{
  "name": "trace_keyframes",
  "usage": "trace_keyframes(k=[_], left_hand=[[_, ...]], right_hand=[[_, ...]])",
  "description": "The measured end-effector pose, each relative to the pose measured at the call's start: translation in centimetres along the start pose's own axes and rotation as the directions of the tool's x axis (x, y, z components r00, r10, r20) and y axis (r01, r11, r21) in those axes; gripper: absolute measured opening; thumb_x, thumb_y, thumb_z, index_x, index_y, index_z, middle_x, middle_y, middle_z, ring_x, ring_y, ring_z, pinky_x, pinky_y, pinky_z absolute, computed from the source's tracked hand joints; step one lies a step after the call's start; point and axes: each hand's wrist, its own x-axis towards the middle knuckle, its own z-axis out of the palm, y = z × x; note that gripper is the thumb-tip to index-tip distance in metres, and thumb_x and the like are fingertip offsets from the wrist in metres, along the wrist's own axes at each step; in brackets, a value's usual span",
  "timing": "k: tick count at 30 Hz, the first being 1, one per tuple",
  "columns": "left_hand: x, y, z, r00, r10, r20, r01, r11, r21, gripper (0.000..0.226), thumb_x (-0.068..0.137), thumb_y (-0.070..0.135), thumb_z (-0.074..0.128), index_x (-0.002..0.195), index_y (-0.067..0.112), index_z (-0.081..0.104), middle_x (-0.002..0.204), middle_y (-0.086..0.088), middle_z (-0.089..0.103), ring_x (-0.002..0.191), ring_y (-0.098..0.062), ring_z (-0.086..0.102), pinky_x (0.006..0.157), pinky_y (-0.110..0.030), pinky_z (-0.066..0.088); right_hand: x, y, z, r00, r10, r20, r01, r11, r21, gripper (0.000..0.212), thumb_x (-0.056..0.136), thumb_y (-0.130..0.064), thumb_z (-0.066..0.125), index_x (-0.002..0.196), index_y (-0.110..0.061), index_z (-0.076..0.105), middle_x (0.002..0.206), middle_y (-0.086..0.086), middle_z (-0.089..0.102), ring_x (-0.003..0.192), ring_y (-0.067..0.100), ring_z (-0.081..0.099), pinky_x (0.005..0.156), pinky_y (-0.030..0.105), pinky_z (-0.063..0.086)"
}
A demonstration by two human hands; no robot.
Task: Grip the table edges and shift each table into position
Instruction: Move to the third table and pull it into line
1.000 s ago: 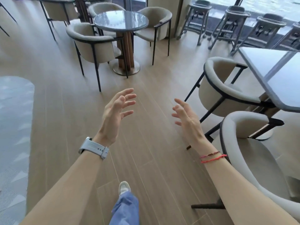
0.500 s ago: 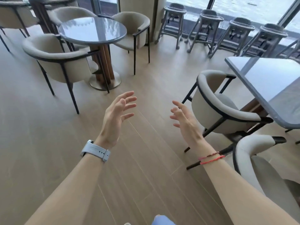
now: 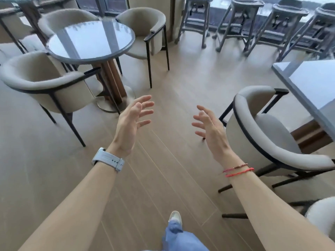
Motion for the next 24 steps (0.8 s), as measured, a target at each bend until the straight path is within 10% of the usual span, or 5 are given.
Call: trace_keyframes(k=[24], left_hand=[[55.6,-5.8,3.0,0.964,-0.034,0.262,0.051,0.997,-0.056,0.060,0.086,0.060,0.046,0.133,0.026,0.062,0.135,-0.005,0.066,0.125,-0.027,0.062,0.107,-0.056,0.048]], right_hand=[[49.2,-5.5,0.3,0.969,0.053,-0.240,-0.054,0.999,0.003,0.053,0.086,-0.058,0.047,0.135,-0.040,0.056,0.132,-0.002,0.062,0.109,0.013,0.067,0.098,0.041,0.054]])
